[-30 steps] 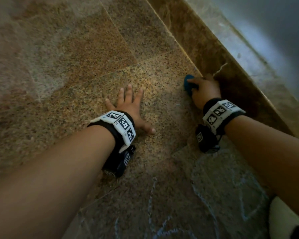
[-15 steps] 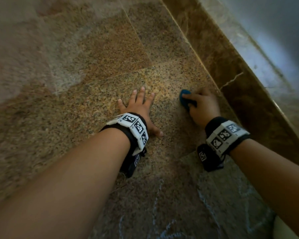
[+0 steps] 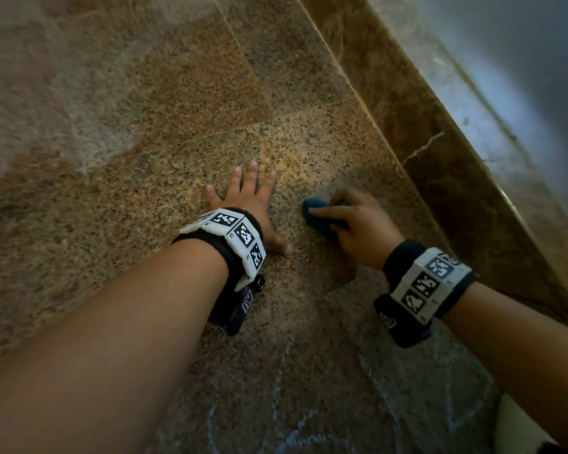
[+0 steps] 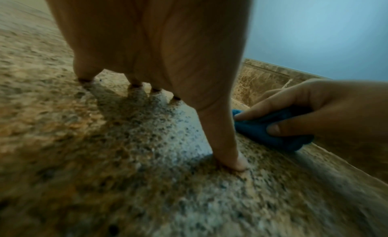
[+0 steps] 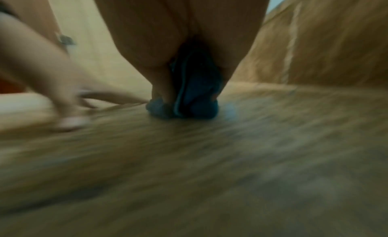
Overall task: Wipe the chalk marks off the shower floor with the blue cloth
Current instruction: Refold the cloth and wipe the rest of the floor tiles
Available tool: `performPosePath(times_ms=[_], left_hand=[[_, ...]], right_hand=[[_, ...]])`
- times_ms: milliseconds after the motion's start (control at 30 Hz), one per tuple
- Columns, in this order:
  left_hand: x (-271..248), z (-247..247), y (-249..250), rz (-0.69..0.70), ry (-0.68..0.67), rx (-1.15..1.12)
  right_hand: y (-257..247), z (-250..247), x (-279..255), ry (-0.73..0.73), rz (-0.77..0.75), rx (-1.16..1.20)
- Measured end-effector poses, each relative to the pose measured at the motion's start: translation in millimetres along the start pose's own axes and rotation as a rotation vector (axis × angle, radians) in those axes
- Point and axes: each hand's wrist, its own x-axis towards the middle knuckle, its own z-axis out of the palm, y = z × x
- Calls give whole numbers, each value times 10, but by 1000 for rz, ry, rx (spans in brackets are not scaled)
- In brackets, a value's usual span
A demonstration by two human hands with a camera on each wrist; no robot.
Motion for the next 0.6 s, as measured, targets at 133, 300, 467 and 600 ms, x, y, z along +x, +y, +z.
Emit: performPosePath(times_ms=[133, 300, 467, 600], left_hand=[[-9, -15, 3, 5, -10, -5], [1, -5, 2, -3, -4, -30], [-6, 6, -8, 0, -4, -34], [12, 0, -27, 0, 6, -29]], right_hand=[[354, -280, 66, 144, 395, 110], [56, -103, -79, 52, 203, -50], [474, -176, 20, 143, 372, 21], [450, -180, 60, 180, 641, 2]])
